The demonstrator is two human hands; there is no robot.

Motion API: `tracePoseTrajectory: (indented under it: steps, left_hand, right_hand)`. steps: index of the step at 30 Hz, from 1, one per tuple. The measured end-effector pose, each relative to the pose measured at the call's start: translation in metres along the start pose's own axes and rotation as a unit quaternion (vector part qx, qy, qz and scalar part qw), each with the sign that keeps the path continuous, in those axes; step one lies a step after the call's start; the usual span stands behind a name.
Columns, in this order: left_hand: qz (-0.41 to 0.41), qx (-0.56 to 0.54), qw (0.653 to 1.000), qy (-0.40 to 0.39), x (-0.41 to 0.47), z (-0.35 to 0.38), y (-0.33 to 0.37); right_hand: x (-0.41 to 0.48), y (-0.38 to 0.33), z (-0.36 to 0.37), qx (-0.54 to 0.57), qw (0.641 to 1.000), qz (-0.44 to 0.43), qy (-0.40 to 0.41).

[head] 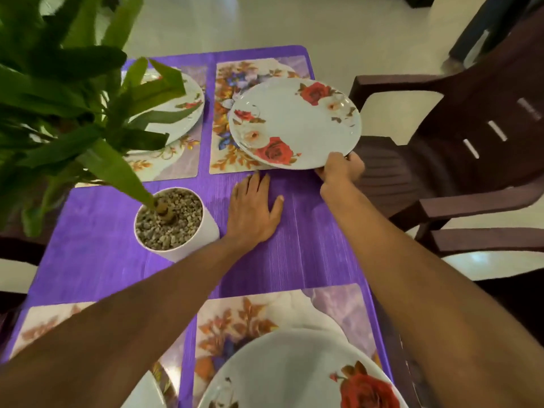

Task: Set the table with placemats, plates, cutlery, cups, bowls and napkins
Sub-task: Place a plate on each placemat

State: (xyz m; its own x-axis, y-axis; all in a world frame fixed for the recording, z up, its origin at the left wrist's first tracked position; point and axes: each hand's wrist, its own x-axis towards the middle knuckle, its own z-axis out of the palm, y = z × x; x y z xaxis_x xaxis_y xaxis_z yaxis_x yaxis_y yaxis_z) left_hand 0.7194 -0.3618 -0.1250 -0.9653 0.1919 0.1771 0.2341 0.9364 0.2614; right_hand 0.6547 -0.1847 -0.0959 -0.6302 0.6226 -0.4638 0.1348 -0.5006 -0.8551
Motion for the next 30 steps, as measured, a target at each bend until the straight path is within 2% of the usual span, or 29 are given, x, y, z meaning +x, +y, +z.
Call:
tracePoseTrajectory:
  steps: [7,11,15,22,30]
  left_hand:
    - [-0.019,0.029,0.999,-0.005,0.000,0.005,0.004]
    - [-0.021,0.045,0.998,-0.038,0.002,0.008,0.002]
    - [-0.024,0.047,0.998,-0.044,0.003,0.008,0.001]
    - [-0.030,0.052,0.997,-0.052,0.003,0.008,0.002]
    - [-0.032,0.055,0.996,-0.058,0.004,0.006,0.002]
  right_hand:
    - [0.013,0.003,0.043,-0.048,0.999,-0.009,-0.017]
    - [0.017,0.002,0.066,-0.062,0.998,-0.008,-0.019]
    - [0.020,0.002,0.084,-0.035,0.999,-0.005,-0.023]
    - [0.025,0.006,0.100,-0.052,0.999,-0.004,-0.015]
    - [0.028,0.014,0.095,-0.156,0.985,-0.069,-0.011]
